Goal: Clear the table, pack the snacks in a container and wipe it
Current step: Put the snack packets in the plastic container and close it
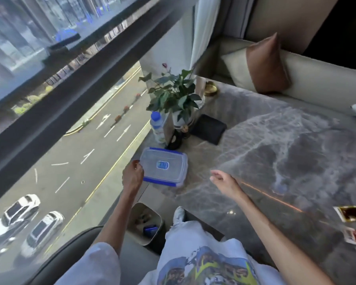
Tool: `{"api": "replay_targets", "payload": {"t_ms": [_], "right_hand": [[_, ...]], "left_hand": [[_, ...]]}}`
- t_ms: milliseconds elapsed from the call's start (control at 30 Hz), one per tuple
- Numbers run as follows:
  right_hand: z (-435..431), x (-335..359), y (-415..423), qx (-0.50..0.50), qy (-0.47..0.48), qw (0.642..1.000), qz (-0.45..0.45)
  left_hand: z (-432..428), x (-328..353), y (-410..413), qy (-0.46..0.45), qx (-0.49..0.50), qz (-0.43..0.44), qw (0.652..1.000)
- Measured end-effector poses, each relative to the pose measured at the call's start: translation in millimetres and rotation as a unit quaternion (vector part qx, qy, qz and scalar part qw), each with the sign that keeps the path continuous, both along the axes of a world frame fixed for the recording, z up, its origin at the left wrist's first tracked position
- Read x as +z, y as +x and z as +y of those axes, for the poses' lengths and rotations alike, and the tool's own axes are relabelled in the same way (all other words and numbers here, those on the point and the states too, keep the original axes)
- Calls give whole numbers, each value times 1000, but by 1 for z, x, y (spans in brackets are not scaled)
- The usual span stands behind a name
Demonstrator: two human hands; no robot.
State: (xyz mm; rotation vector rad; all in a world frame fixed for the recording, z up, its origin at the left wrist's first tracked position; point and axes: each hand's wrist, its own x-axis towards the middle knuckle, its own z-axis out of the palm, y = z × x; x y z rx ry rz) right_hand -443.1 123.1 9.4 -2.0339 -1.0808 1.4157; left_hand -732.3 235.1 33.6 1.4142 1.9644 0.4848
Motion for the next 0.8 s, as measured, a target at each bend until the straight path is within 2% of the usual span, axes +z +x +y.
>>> {"api": "replay_targets", "payload": {"t_ms": [200, 333, 467, 567, 800], "right_hand": [[64, -16, -72, -61, -57, 996, 33], [83, -25, -101, -105, -82, 985, 112], [80, -28, -113, -96, -79, 982, 141], [69, -29, -106, -110, -66, 982, 140], [-21, -24, -23, -215, -58, 970, 99]], "left_hand": [[60, -20, -46, -67, -9, -30, 997], [76, -36, -59, -131, -16, -57, 990], [66, -45, -54, -214, -24, -148, 965], [51, -47, -36, -176, -41, -125, 976], [-27, -54, 52, -214, -78, -171, 959]]}}
